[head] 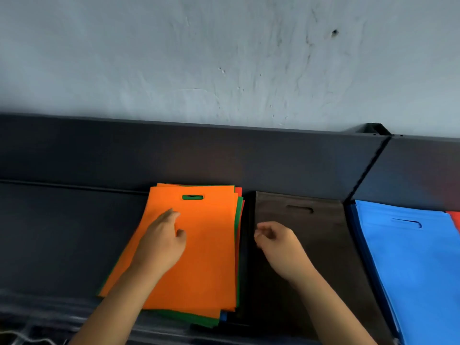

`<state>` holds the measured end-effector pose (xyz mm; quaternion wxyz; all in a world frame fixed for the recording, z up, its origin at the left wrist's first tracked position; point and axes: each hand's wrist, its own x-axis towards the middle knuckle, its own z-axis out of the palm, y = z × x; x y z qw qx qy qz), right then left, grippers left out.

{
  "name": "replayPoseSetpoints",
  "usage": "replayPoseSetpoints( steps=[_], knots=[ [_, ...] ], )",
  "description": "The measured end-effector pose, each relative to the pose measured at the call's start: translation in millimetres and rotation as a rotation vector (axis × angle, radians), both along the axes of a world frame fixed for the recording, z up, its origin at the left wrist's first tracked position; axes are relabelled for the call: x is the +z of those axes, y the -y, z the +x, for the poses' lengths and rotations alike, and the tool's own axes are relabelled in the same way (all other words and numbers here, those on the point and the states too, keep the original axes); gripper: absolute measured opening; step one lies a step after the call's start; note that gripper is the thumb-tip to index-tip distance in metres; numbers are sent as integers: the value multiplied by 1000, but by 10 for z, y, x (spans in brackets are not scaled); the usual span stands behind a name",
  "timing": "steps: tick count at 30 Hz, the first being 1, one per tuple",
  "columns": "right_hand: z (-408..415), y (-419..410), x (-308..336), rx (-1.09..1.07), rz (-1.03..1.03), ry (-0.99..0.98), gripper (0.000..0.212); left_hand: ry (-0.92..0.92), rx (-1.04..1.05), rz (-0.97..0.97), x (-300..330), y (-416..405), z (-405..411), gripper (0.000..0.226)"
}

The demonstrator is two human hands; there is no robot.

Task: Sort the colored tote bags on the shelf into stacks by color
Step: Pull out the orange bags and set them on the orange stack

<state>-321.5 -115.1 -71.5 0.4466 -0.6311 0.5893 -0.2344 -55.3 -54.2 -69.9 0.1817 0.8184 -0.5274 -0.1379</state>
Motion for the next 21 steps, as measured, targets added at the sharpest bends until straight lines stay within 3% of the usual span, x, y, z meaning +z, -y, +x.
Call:
replayPoseSetpoints(
  steps=[5,9,13,17,21],
  knots=[
    [528,-154,-76,36,43,-67,45,7,-1,303,-128,-199,460,72],
    [677,-168,-140,-81,62,-117,63,72,-102,256,-293,-309,428,74],
    [681,-141,-87,-245,58,-127,33,-47,-226,182,-277,-317,348,72],
    [647,-155,-72,-386,0,-143,41,-47,-191,110,-213,-313,554,66],
    [670,-209,-78,-443,-18,-124,17,-8,-286,218,-252,-380,713,71]
  ],
)
